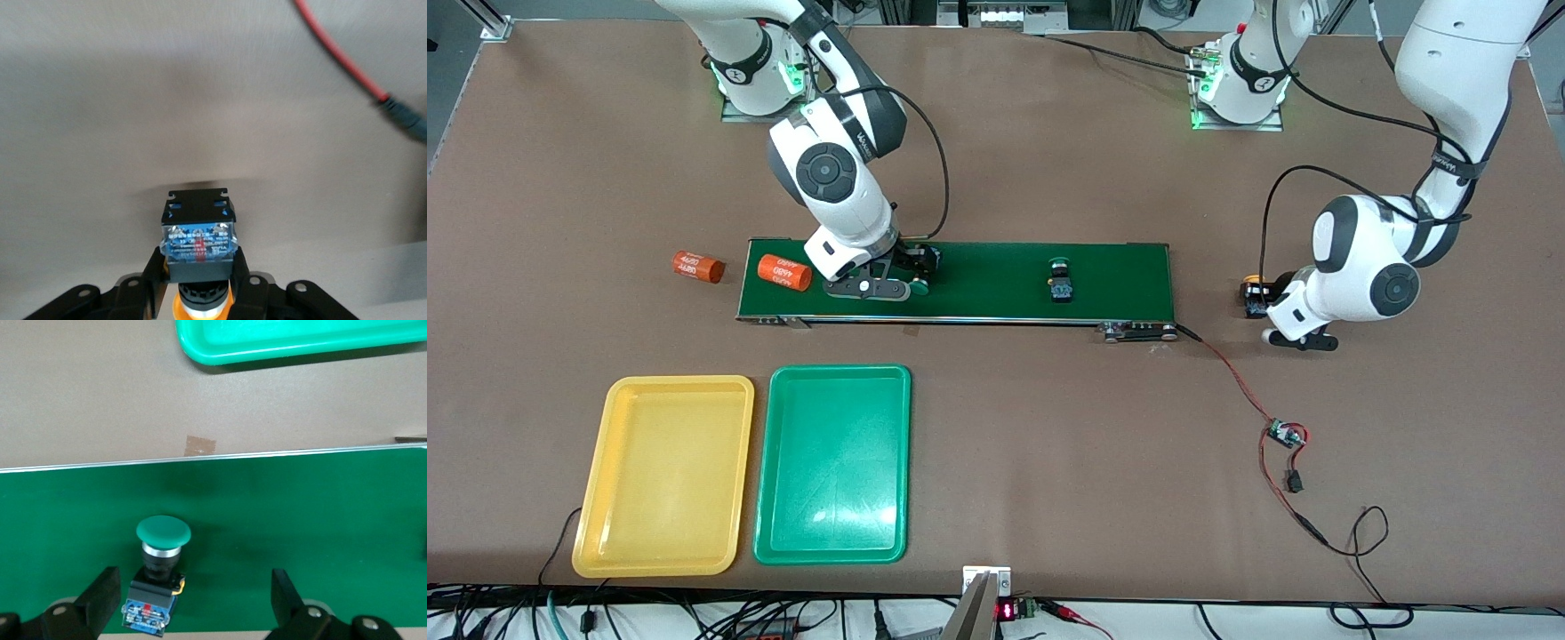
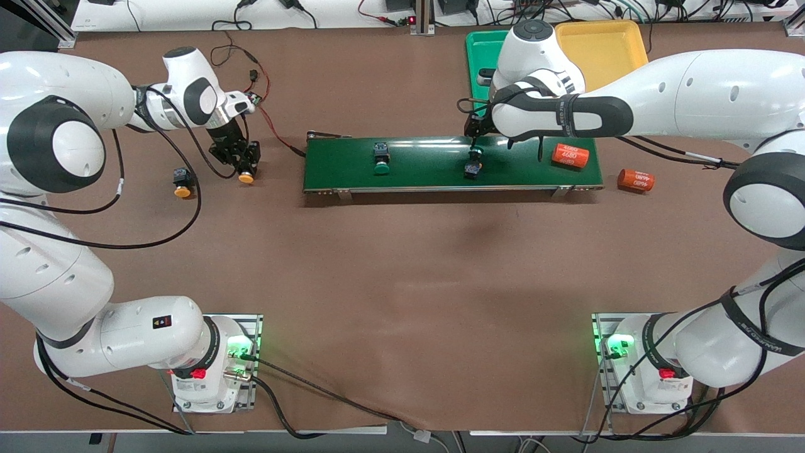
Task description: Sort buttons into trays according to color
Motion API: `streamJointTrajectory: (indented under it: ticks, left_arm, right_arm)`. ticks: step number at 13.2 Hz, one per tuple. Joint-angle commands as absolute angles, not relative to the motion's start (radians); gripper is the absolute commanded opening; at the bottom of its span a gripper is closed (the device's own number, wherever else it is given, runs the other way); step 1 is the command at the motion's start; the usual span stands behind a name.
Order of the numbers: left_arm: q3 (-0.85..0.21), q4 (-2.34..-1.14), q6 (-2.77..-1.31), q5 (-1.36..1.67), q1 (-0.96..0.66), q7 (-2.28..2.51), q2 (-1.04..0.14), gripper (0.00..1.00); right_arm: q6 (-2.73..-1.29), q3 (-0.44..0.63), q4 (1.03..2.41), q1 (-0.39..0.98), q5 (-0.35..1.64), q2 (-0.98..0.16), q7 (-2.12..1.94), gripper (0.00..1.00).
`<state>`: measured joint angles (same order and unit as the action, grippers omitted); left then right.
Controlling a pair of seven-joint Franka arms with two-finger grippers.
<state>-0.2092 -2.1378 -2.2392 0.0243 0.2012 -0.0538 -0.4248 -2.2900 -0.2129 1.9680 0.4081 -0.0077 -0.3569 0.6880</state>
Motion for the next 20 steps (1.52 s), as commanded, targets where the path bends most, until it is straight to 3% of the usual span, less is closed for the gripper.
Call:
streamJointTrajectory:
  ticks: [1, 5, 7, 11, 12, 14, 15, 18, 19, 20]
  left_arm:
    - [-0.213, -2.134, -2.186, 0.008, 0.151, 0.033, -0.319, 0.0]
    - [-0.225, -2.111, -2.148, 0.024, 0.01, 0.208, -0.282, 0.0]
    - [-0.306, -2.106, -2.149, 0.035, -0.023, 0.389, -0.275, 0.0]
    - [-0.35, -2.063, -2.163, 0.061, -0.063, 0.498, -0.308, 0.0]
    - [-0.351, -2.048, -2.177, 0.075, -0.067, 0.494, -0.322, 0.0]
    - [-0.35, -2.033, -2.198, 0.075, -0.074, 0.483, -0.353, 0.0]
    - [-0.35, -2.033, -2.224, 0.077, -0.08, 0.483, -0.357, 0.0]
    - [-0.35, -2.031, -2.255, 0.077, -0.1, 0.489, -0.388, 0.01]
    - [-0.35, -2.031, -2.261, 0.077, -0.1, 0.495, -0.388, 0.1]
    - [-0.35, -2.031, -2.261, 0.078, -0.1, 0.494, -0.388, 0.47]
  right_arm:
    - [-2.296, -0.209, 1.95, 0.422, -0.026, -0.38, 0.713, 1.0]
    - [-2.304, -0.209, 1.95, 0.422, -0.026, -0.397, 0.707, 1.0]
    - [-2.325, -0.209, 1.95, 0.422, -0.069, -0.417, 0.706, 0.96]
    - [-2.404, -0.199, 1.95, 0.42, -0.09, -0.463, 0.66, 0.65]
    - [-2.408, -0.187, 1.95, 0.422, -0.091, -0.468, 0.638, 0.52]
    - [-2.404, -0.176, 1.95, 0.42, -0.089, -0.466, 0.621, 0.14]
    - [-2.404, -0.164, 1.945, 0.416, -0.087, -0.459, 0.609, 0.05]
    - [-2.372, -0.147, 1.904, 0.407, -0.074, -0.439, 0.607, 0.0]
    - [-2.326, -0.141, 1.864, 0.405, -0.072, -0.439, 0.607, 0.0]
    - [-2.268, -0.127, 1.817, 0.406, -0.072, -0.439, 0.603, 0.0]
